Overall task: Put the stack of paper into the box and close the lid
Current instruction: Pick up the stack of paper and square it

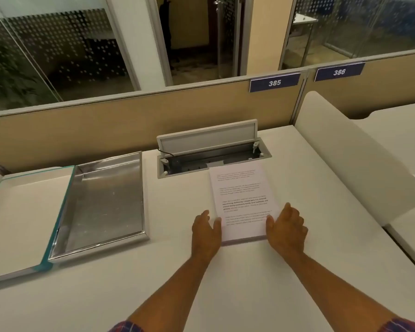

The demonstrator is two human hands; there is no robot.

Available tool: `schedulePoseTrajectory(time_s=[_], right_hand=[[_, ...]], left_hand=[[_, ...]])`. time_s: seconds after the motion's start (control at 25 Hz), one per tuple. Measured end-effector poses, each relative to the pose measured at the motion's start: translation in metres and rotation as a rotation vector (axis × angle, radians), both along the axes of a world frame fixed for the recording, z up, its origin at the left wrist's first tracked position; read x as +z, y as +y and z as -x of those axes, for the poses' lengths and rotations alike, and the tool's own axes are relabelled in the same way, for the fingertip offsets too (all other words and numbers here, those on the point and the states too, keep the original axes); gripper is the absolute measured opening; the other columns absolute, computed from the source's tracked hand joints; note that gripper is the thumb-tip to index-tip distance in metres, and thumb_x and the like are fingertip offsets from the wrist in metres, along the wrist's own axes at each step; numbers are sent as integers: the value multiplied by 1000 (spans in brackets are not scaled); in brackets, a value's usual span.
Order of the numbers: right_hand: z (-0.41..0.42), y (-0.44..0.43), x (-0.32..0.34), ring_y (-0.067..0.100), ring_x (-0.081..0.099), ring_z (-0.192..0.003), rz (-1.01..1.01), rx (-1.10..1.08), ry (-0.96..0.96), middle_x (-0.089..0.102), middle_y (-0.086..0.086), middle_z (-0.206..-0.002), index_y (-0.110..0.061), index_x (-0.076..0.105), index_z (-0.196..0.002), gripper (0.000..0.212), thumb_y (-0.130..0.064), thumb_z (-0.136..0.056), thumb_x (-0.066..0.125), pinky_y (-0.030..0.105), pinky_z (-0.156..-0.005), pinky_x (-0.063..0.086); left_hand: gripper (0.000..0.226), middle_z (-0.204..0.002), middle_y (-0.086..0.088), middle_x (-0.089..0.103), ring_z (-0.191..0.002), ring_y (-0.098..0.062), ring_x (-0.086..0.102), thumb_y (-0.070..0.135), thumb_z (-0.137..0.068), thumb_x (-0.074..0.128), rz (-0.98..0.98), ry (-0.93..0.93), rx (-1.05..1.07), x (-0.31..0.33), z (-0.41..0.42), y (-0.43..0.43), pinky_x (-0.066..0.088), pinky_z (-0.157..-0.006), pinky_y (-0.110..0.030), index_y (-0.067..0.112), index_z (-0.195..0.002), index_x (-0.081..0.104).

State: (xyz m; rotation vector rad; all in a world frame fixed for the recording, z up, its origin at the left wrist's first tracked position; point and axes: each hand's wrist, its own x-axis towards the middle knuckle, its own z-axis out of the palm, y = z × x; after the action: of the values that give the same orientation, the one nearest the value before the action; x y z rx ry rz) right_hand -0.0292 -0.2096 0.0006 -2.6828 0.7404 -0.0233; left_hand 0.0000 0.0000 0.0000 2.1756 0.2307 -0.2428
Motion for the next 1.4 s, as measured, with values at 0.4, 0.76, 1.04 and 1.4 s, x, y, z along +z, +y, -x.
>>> schedulePoseTrajectory(time_s=[0.4, 0.76, 1.04, 1.4], right_hand=[[-21, -40, -12, 42, 53, -122, -226, 32, 107, 53, 22, -134, -2, 57, -133, 43, -33, -105, 45, 52, -102, 50], [-23, -43, -18, 40, 54, -120, -249, 34, 78, 54, 21, -131, -3, 59, -128, 41, -34, -104, 47, 52, -100, 52], [-26, -46, -20, 41, 54, -119, -247, 51, 81, 53, 22, -131, -1, 58, -127, 36, -28, -104, 49, 53, -100, 52], [-28, -51, -22, 40, 55, -118, -269, 64, 92, 52, 22, -130, -1, 56, -127, 34, -25, -104, 48, 54, -101, 51]], left_hand=[[30, -121, -14, 76, -96, -26, 72, 14, -91, 74, 315, 305, 321, 3, -23, -31, 54, -72, -28, -1, -116, 71], [36, -110, -15, 79, -92, -30, 76, -8, -83, 71, 499, 365, 306, 5, -38, -38, 64, -80, -36, -2, -118, 76], [26, -110, -18, 79, -94, -33, 78, -7, -83, 72, 555, 485, 245, 17, -61, -25, 67, -86, -45, -1, -108, 69], [44, -123, -22, 75, -109, -41, 74, -3, -90, 73, 633, 530, 183, 20, -81, -25, 64, -88, -53, -2, -132, 62]])
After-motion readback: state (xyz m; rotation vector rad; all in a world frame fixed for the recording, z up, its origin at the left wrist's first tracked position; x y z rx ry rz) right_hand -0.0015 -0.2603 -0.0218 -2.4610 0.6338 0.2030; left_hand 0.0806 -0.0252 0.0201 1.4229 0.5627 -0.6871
